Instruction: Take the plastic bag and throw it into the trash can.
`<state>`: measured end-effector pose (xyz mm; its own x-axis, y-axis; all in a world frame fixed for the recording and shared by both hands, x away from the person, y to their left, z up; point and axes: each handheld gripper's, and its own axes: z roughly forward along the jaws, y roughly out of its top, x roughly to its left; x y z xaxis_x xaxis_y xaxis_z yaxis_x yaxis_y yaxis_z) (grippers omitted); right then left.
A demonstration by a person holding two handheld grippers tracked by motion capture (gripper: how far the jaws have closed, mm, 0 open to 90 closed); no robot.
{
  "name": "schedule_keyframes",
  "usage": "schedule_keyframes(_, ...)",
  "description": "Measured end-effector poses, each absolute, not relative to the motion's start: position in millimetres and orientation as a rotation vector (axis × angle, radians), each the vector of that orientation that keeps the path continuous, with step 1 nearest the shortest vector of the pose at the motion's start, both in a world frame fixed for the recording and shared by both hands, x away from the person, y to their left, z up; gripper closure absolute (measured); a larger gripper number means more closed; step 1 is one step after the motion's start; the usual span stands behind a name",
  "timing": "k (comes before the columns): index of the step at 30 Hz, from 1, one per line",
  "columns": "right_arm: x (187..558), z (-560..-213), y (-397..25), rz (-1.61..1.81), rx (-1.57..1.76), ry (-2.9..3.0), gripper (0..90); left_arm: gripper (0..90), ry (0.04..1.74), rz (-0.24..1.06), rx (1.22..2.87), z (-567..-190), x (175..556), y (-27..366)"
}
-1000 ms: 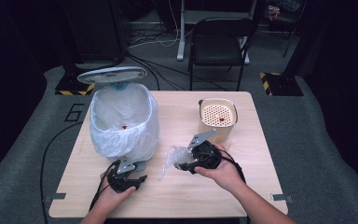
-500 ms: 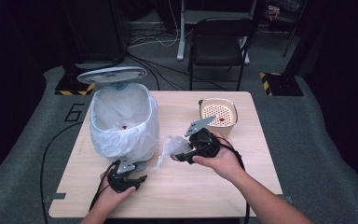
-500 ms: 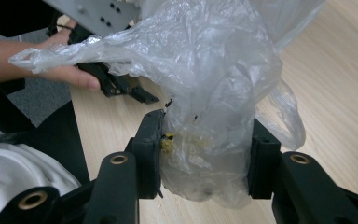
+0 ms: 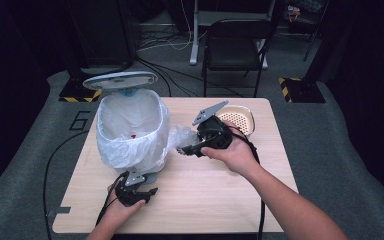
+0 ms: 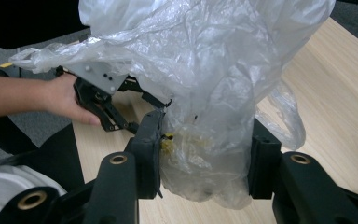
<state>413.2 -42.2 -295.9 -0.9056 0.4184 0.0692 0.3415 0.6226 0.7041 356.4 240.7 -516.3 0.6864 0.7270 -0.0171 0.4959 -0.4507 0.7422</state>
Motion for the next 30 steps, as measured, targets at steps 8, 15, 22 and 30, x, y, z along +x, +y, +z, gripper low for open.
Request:
schedule_keyframes(8, 425, -279, -35, 1.141, 0.641, 2.739, 56.3, 38.9, 0.920, 0.409, 2.151, -516, 357, 241)
schedule_keyframes(15, 432, -260, -26, 1.152, 0.626, 2.708, 56.1, 38.9, 0.935, 0.392, 2.143, -516, 356, 241)
schedule_keyframes(22, 437, -245, -9, 1.158, 0.601, 2.701, 56.0, 38.9, 0.943, 0.387, 2.140, -516, 356, 241)
schedule_keyframes(30, 446, -240, 9, 1.171, 0.581, 2.695, 55.9, 38.9, 0.944, 0.381, 2.141, -516, 356, 241)
